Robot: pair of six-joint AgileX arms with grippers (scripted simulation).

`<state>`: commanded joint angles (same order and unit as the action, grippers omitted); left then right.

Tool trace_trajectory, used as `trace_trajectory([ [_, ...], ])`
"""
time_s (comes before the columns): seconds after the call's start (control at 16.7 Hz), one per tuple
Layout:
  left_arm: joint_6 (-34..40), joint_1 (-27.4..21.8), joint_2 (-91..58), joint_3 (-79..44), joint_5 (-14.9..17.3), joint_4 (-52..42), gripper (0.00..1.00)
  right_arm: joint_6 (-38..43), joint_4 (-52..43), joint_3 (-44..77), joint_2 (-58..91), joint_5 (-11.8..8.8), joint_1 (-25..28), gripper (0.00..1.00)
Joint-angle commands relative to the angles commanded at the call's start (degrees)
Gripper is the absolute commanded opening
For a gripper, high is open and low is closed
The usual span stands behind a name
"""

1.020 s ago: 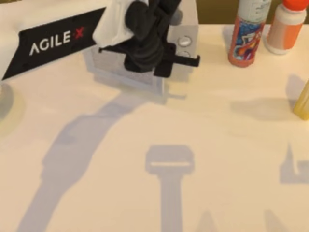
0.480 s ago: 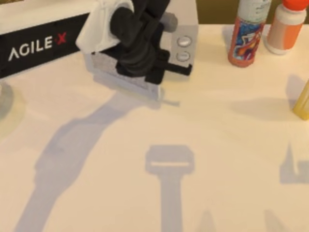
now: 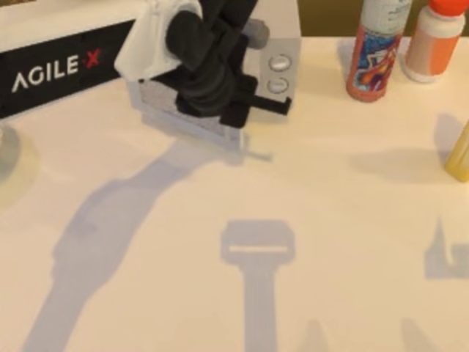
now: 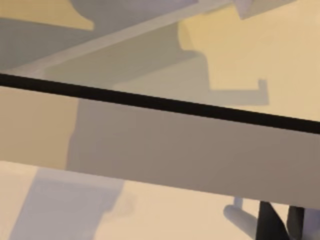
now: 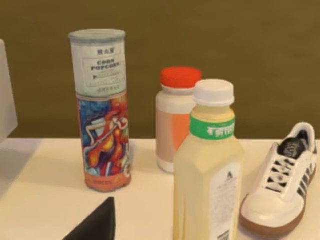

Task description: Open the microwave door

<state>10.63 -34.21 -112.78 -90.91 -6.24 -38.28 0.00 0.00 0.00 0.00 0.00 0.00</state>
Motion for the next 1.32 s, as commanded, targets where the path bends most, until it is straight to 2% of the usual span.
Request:
trace_trajectory([
  [0.84, 0.0, 0.0, 0.0, 0.0, 0.0, 0.0, 0.0, 0.0, 0.0, 0.0, 0.0, 0.0, 0.0, 1.0],
  [1.02, -0.4, -0.2, 0.4, 0.5, 0.7, 0.4, 0.0, 0.0, 0.0, 0.0, 0.0, 0.0, 0.0, 1.0],
  [1.32, -5.6, 1.4, 3.1, 5.5, 3.3, 1.3, 0.0, 0.0, 0.0, 0.0, 0.0, 0.0, 0.0, 1.0],
])
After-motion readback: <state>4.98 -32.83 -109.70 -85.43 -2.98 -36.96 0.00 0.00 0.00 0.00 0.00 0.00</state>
